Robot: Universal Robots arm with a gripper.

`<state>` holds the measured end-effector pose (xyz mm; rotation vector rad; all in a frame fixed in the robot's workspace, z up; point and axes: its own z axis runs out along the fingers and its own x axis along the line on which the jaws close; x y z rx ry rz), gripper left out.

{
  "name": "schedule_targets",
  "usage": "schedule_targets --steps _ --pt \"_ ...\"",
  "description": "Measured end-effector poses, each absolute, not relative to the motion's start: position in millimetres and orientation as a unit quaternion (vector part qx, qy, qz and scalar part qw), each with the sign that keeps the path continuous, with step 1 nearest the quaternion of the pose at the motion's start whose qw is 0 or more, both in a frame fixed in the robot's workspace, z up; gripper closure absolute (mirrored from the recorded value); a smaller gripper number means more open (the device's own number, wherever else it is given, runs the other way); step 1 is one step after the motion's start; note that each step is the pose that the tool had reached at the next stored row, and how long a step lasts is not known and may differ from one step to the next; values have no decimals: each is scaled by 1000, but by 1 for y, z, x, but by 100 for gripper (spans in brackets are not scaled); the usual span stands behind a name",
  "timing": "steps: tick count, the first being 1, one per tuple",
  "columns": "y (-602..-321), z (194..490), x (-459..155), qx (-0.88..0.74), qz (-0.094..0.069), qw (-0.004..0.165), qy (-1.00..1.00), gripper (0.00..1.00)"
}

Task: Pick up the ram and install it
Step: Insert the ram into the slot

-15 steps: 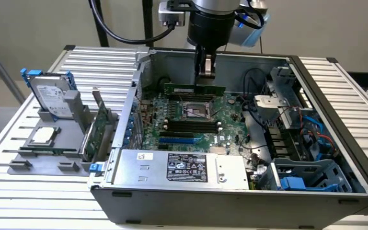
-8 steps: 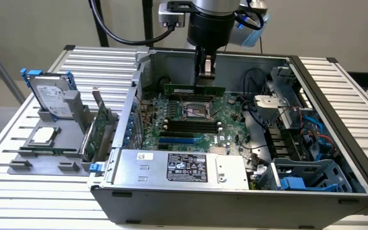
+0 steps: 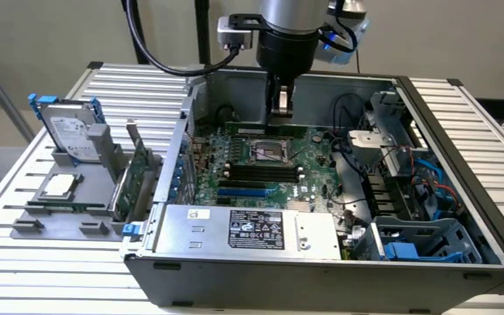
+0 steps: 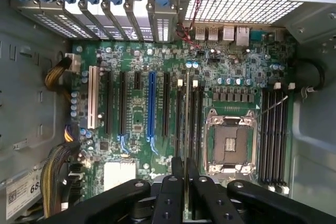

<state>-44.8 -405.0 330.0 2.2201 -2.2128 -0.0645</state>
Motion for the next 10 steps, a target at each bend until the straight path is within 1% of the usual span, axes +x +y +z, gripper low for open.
schedule_targets --steps 10 --pt "-405 312 -39 708 -21 3 -706 100"
